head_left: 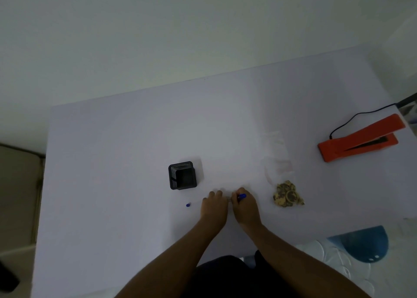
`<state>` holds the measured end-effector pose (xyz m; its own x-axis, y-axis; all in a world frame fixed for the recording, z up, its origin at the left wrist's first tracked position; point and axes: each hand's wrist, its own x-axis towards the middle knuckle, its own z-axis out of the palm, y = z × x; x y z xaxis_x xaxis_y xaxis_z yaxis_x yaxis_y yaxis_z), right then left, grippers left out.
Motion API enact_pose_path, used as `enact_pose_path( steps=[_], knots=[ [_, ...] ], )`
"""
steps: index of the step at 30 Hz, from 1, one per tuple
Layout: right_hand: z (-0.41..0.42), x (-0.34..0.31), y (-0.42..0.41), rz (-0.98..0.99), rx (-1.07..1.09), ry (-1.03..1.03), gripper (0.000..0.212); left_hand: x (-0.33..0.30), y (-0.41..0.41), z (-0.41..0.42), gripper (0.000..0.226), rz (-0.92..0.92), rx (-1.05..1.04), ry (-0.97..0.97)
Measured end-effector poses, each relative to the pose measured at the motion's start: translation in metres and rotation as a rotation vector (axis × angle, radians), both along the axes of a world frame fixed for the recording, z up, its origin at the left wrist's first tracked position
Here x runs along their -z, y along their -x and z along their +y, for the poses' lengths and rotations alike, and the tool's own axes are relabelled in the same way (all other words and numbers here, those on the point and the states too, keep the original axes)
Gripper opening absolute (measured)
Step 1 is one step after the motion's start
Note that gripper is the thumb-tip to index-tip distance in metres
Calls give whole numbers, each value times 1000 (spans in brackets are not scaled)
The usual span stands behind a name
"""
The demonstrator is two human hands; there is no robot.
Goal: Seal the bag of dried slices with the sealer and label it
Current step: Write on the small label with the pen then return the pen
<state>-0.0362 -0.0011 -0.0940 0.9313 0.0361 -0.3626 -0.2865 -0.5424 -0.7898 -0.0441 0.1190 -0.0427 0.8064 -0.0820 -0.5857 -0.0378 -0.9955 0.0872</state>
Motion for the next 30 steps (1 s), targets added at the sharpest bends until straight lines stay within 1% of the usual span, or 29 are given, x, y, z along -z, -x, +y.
enact_pose_path(
  steps=[4, 7, 11, 14, 17, 20, 24, 27, 30],
  knots=[
    [3, -1, 1, 8, 10, -12, 31, 2, 2, 1, 33, -11, -6, 17],
    [9, -6, 1, 27, 103, -59, 31, 3, 5, 2, 35, -17, -11, 35],
    [25, -16, -4, 102, 222, -161, 30, 6, 8, 5, 42, -20, -15, 65],
    [33, -16, -5, 212, 288, -231, 37, 9, 13, 8, 47, -32, -9, 106],
    [36, -13, -5, 245, 310, -207, 41, 13, 21, 16, 47, -86, -50, 188],
    [37, -12, -5, 219, 315, -185, 43, 16, 36, 33, 53, -194, -190, 305],
    [40, -12, 0, 185, 330, -177, 41, 18, 64, 66, 53, -346, -564, 413],
    [42, -13, 4, 126, 311, -177, 37, 25, 73, 84, 50, -345, -763, 460],
    [44, -19, 7, 95, 288, -183, 35, 30, 67, 88, 45, -306, -867, 511]
  ],
)
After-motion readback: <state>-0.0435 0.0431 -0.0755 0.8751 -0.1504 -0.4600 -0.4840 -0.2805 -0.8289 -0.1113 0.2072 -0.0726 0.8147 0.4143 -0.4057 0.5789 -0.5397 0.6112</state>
